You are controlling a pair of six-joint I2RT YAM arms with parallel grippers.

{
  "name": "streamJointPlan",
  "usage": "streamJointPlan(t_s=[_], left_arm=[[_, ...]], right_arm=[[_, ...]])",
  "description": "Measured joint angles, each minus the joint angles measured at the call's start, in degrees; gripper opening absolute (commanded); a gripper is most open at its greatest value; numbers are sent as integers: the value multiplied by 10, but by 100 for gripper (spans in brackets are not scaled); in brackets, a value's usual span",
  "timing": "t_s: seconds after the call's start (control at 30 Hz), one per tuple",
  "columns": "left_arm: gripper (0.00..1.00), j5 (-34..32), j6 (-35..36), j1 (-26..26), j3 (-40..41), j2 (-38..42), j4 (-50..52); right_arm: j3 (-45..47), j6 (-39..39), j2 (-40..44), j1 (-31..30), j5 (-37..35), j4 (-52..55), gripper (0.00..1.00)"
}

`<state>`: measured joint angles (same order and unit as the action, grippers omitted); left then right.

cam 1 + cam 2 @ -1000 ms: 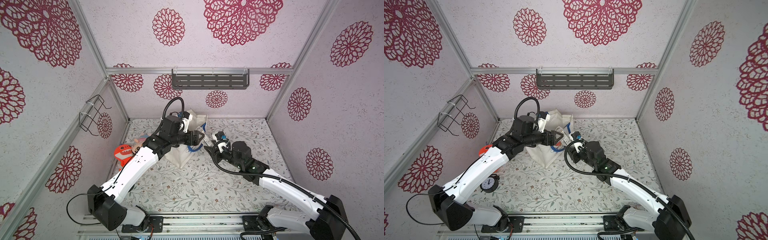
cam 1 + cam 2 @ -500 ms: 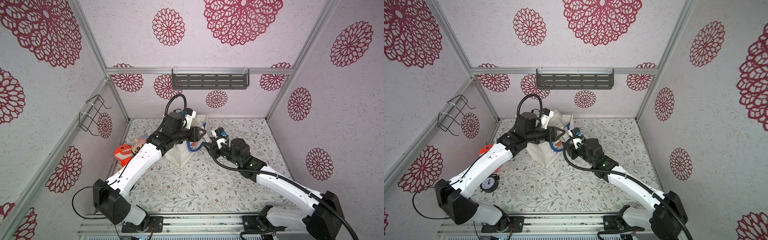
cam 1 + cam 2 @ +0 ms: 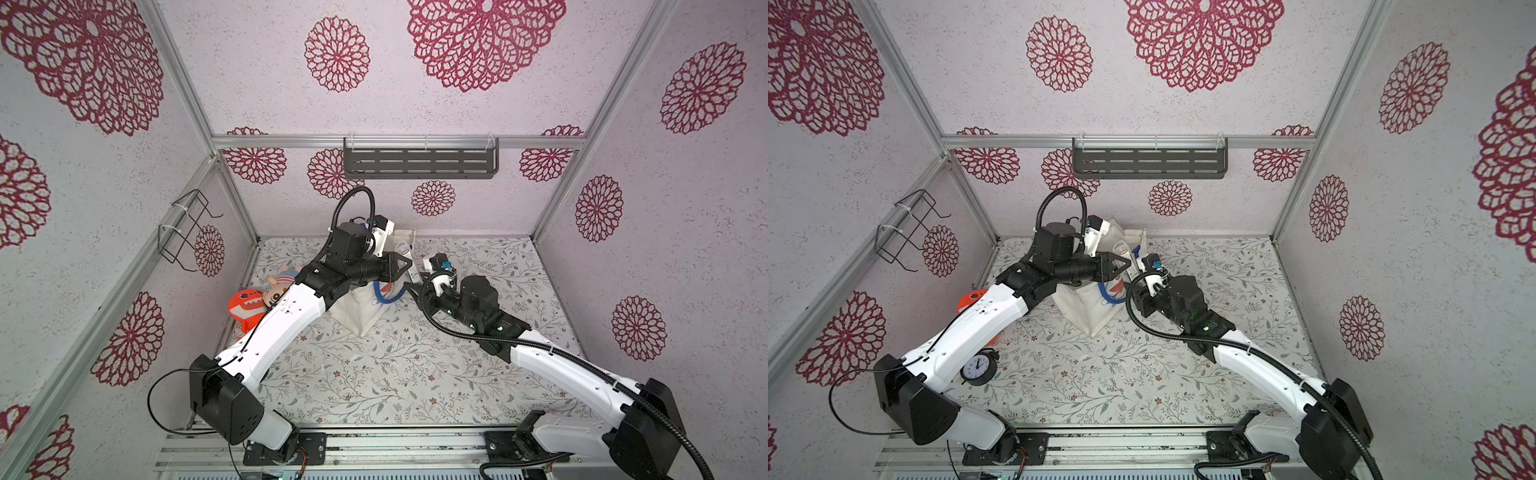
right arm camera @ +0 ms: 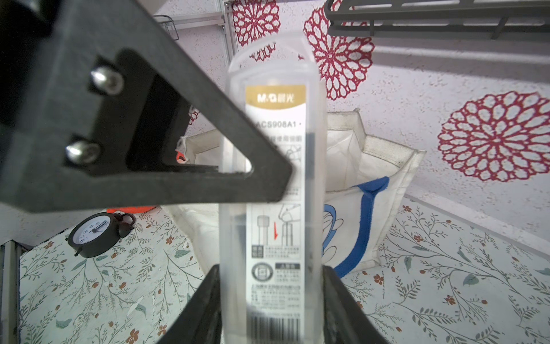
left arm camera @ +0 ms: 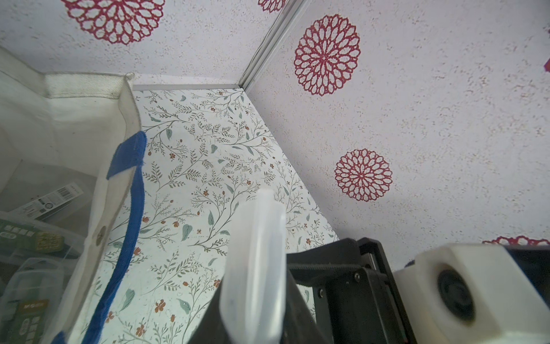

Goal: Put the compass set into the canvas bag
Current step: Pick up the compass set at the center of the board, then place the compass set in the canvas bag.

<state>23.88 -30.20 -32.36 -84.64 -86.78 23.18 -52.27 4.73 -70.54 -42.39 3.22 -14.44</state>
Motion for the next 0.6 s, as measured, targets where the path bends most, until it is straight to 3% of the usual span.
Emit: streamJointPlan(t_s=[0.1, 0.17, 0.37, 0.6], left_arm=[[23, -6, 3, 1, -10, -3, 7], [22, -13, 6, 5, -19, -7, 12], [21, -24, 10, 64, -54, -14, 32], [21, -66, 58, 137, -150, -40, 74]], right_arm=[[0, 1, 0, 0, -1, -3, 65], [3, 2, 2, 0, -2, -6, 73], [47, 4, 27, 0, -13, -6, 77], [110, 5, 95, 7, -49, 11, 77]])
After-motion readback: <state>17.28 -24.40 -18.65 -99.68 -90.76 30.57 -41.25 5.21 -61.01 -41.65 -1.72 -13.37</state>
